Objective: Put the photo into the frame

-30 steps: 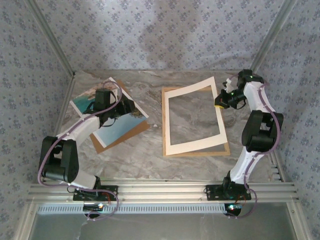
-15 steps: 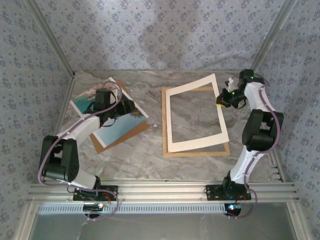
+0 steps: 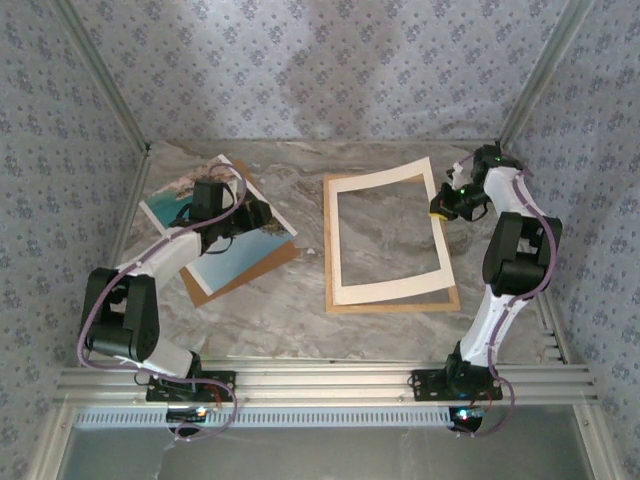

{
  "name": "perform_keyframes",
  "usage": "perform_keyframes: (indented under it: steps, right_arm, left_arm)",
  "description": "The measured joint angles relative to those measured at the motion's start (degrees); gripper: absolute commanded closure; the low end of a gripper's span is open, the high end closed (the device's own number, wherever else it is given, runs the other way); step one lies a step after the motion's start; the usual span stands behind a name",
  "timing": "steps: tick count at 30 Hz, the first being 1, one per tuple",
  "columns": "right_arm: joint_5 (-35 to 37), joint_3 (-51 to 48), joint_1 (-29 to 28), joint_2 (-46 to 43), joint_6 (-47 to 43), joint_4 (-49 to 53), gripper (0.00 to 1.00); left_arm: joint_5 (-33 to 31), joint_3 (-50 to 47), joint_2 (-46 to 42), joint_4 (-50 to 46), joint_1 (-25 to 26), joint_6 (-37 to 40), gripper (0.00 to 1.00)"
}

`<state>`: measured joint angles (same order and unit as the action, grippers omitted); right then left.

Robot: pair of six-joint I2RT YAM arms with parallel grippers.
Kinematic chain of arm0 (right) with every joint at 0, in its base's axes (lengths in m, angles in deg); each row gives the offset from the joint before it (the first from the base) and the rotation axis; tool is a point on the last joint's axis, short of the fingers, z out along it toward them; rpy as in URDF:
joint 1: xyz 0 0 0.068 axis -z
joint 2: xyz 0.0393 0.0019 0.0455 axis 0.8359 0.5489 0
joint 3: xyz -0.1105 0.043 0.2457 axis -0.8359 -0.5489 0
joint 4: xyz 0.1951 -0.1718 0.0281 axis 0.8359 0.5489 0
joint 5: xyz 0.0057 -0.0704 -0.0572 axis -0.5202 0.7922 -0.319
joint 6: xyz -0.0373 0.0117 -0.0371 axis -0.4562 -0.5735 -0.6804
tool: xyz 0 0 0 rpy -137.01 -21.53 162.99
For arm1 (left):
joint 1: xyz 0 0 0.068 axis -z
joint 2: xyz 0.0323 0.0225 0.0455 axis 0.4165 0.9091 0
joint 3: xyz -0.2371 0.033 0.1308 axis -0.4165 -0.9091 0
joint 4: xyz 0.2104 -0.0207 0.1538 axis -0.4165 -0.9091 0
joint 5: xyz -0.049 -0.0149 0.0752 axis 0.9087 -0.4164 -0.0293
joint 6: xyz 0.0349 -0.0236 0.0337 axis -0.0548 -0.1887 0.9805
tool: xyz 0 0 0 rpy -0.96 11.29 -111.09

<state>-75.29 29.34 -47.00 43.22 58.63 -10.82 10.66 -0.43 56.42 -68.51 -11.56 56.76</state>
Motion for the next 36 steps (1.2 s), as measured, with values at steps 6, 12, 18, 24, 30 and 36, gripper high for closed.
perform_keyframes:
  steps: [6, 12, 18, 24, 30, 36]
  right_arm:
    - [1.27, -0.96, 0.0, 0.76, 0.63, -1.29, 0.7]
    - [2.14, -1.73, 0.0, 3.72, 1.29, -2.86, 0.6]
    - [3.5, -2.14, 0.0, 5.49, 2.29, -4.17, 0.53]
    - [4.74, -2.16, 0.02, 5.62, 2.51, -4.46, 0.49]
    - [7.63, -2.21, 0.02, 5.55, 2.86, -4.7, 0.45]
    - [12.0, -3.8, -0.72, 2.97, 3.39, -5.9, 0.43]
  left_arm:
    - [0.0, 0.0, 0.24, 0.0, 0.2, 0.0, 0.27]
    - [-0.02, 0.0, 0.24, 0.0, 0.2, 0.0, 0.27]
    - [-0.07, 0.0, 0.24, -0.02, 0.2, 0.02, 0.27]
    - [-0.5, 0.0, 0.24, -0.07, 0.2, 0.24, 0.26]
    - [-0.9, 0.0, 0.24, -0.07, 0.2, 0.48, 0.26]
    - [-1.95, 0.0, 0.24, -0.2, 0.2, 1.07, 0.25]
